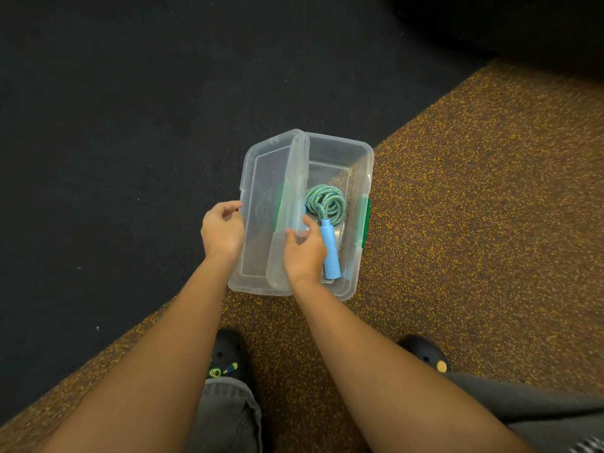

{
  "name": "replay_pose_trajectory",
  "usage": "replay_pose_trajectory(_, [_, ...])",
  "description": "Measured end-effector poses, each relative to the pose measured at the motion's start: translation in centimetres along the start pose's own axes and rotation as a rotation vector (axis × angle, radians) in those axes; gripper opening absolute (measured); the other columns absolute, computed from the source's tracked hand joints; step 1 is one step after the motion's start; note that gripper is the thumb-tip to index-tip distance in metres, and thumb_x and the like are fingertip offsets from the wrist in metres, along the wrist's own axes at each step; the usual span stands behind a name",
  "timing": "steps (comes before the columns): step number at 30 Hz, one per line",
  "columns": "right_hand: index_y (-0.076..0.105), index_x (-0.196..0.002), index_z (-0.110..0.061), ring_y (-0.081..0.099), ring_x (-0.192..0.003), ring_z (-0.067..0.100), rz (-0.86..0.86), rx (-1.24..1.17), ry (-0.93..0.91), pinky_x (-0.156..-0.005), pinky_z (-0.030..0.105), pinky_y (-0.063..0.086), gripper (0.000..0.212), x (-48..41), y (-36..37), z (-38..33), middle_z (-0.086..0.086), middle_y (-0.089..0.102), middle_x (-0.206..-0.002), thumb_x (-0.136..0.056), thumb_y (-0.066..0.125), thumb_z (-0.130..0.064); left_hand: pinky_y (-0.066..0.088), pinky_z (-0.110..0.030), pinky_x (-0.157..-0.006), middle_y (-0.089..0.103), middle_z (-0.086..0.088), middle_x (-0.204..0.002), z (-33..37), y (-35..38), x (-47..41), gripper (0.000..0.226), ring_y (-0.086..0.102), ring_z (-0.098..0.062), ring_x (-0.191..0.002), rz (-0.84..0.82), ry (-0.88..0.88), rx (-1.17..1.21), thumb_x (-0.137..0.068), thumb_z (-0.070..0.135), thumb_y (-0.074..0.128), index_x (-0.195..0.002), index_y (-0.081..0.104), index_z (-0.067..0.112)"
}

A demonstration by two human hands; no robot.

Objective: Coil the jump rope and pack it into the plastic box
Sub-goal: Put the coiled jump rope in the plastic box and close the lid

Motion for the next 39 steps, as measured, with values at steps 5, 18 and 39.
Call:
replay_pose_trajectory(5, [0.045,-0.133,-0.009,0.06,-0.072,0.018,-0.012,-0.155,0.03,-0.074,0.025,0.056,0.044,-0.3,-2.4,0.1,-0.002,0.055,-0.075,-0.09,0.053,-0.009,0.038,-0.038,-0.101,0.035,-0.012,-0.145,0.1,0.7,0.4,0.05,0.043,-0.029,-0.127,-0.078,-0.021,-0.175,-0.094,0.025,0.044,-0.141,0.032,0.014])
replay_pose_trajectory(18, [0.045,-0.129,-0.011,0.058,-0.102,0.021,0.168,0.03,-0.144,-0.076,0.014,0.036,0.036,-1.4,-11.0,-1.8,0.006,0.061,-0.114,-0.093,0.047,-0.014,0.046,-0.017,-0.064,0.064,-0.007,-0.088,4.1,5.7,4.4,0.029,0.058,-0.02,-0.076,-0.126,0.295,-0.262,-0.092,0.013,0.04,-0.11,0.063,0.016])
replay_pose_trajectory(39, [0.027,-0.144,-0.009,0.047,-0.126,0.031,0.106,0.294,-0.121,-0.103,0.029,0.033,0.048,-1.7,-9.0,2.8,0.017,0.047,-0.141,-0.097,0.036,-0.012,0.047,-0.044,-0.074,0.06,-0.025,-0.097,1.7,7.1,4.8,0.036,0.058,-0.039,-0.091,-0.168,0.396,-0.527,-0.095,0.003,0.031,-0.126,0.049,0.002])
Point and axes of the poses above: each hand's wrist, its own x-axis away from the middle knuckle, its own y-axis out of the palm, z = x × y, the point moved 9 cm from there along -x, towards the middle knuckle
